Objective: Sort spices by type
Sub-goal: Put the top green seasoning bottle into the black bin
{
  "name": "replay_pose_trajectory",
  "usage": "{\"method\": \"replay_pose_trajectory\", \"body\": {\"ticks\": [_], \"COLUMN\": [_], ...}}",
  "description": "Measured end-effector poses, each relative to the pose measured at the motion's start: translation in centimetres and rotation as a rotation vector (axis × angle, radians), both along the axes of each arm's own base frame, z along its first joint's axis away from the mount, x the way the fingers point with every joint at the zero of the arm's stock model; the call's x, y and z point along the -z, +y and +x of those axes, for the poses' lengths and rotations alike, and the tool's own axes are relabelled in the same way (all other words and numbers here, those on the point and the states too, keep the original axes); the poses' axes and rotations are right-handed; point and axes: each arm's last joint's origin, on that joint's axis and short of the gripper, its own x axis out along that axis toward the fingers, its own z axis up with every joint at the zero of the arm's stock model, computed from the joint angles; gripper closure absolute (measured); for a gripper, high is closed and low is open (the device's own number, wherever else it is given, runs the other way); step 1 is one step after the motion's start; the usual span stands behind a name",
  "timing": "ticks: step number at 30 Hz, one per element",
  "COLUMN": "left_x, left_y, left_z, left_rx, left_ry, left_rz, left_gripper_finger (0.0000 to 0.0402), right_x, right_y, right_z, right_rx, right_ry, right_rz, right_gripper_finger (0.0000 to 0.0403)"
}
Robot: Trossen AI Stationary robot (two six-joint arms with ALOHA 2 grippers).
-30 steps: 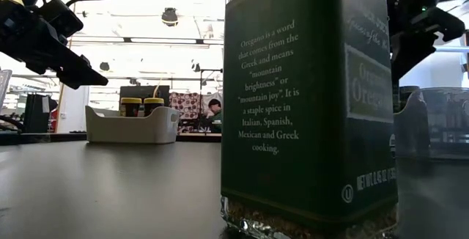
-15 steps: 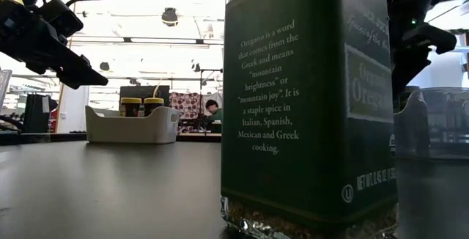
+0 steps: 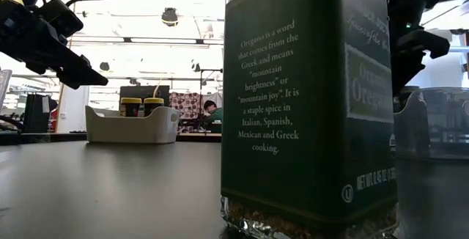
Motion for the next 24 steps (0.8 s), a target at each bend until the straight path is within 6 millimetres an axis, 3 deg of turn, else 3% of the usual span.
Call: {"method": "replay_pose_trajectory", "body": {"ticks": [11,17,24], "left_x": [0.00,0.00,0.00], "left_y": [0.00,0.00,0.00], "left_z": [0.00,0.00,0.00], "left_rx": [0.000,0.000,0.000], "left_ry": [0.000,0.000,0.000], "left_rz": [0.000,0.000,0.000], "left_gripper_finger": [0.0116,0.0116,0.0116], "right_x": [0.05,0.04,0.01], "right_y": [-0.03,-0.03,-0.04], "right_z": [-0.15,-0.15,-0.13], "right_rx": [0.007,0.008,0.008], "right_ry": [0.018,0.018,0.016], "right_rz": [-0.014,-0.014,-0.016], "right_gripper_finger": [0.0176,0.0146,0.0140]}}
